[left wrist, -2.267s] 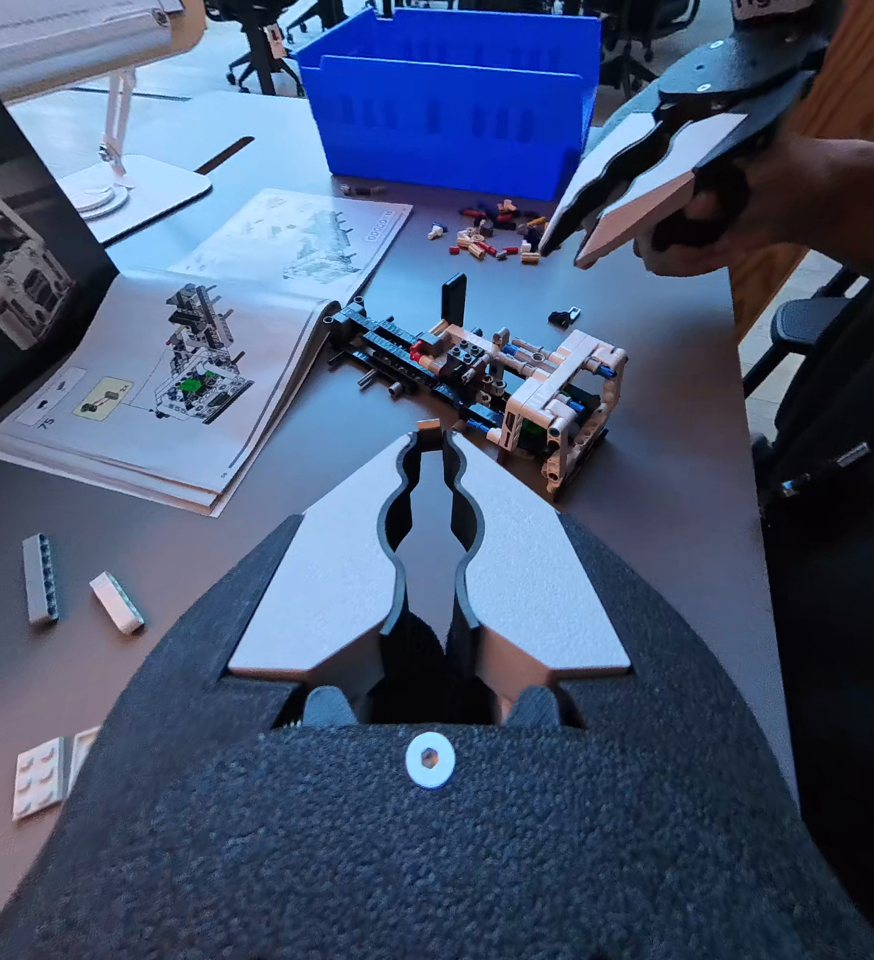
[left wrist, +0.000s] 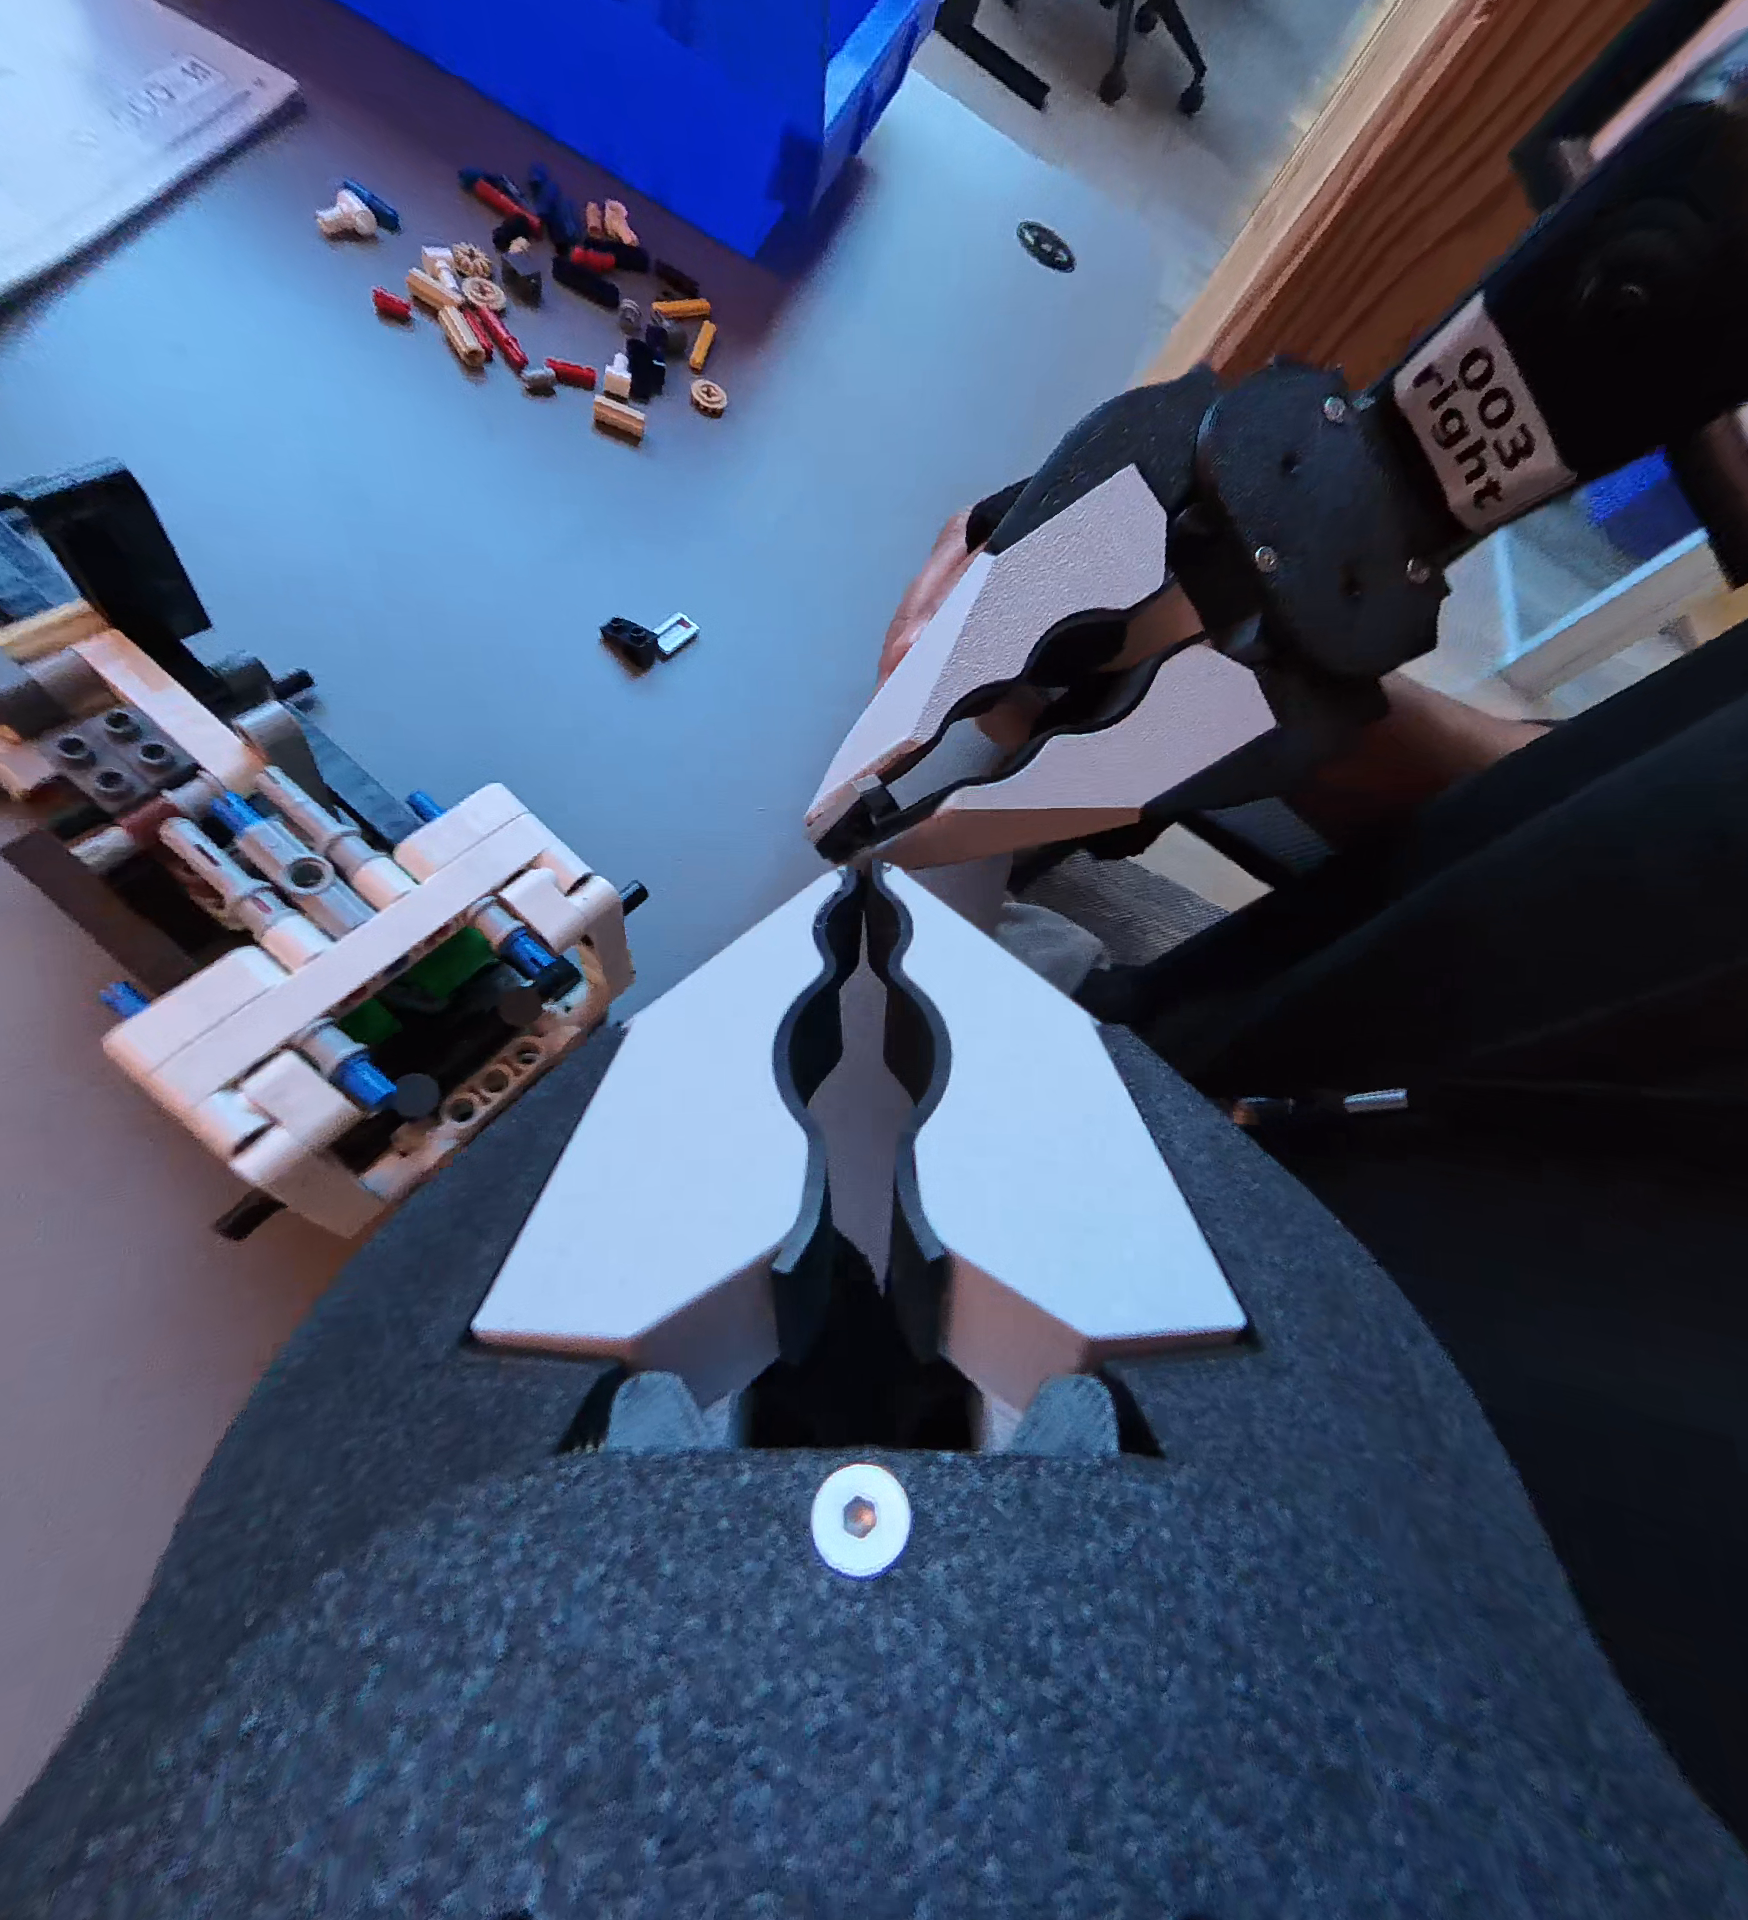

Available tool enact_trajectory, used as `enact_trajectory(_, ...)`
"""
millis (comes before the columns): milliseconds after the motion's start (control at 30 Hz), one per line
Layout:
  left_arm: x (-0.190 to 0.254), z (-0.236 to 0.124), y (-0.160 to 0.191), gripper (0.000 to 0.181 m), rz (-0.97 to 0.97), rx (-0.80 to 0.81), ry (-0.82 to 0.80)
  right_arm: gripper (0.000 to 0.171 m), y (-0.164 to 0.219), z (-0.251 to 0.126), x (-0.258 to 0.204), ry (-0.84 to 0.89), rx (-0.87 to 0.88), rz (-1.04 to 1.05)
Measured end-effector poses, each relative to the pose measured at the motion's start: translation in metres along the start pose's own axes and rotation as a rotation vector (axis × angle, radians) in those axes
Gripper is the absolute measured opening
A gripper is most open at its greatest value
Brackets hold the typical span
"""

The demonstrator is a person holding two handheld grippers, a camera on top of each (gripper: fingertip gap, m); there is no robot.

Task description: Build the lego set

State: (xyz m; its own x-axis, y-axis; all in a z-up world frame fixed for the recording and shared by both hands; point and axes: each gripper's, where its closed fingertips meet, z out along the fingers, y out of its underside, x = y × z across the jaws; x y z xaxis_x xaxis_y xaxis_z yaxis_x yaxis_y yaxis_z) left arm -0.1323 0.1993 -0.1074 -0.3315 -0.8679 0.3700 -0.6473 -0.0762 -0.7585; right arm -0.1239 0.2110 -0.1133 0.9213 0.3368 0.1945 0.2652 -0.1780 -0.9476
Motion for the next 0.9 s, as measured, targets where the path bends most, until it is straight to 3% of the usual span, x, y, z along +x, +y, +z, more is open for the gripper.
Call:
enact_trajectory(100,-0.003,-0.004,-0.001,0.01,0.09,0.014,-0.027,0.005,-0.001,-0.003,-0.001,-0.018,-0.002,0.001)
enact_trajectory(267,-0.004,-0.006,-0.006,0.02,0.032,0.051,0.033,0.005,0.006,-0.002,0.002,-0.022,-0.088,-0.04)
enact_trajectory(433,-0.044,-0.038,-0.009,0.024,0.116,0.117,-0.186,0.005,0.046,0.014,0.009,-0.086,-0.335,-0.02)
enact_trajectory(567,-0.084,-0.053,-0.002,0.059,0.15,0.127,-0.385,0.005,0.043,0.025,0.009,-0.142,-0.323,0.015)
enact_trajectory(700,-0.088,-0.035,0.012,0.096,0.097,0.098,-0.418,0.005,0.042,0.031,0.009,-0.162,-0.349,-0.011)
enact_trajectory(900,-0.084,-0.018,0.013,0.097,0.082,0.141,-0.523,0.005,0.039,0.03,0.009,-0.177,-0.343,0.023)
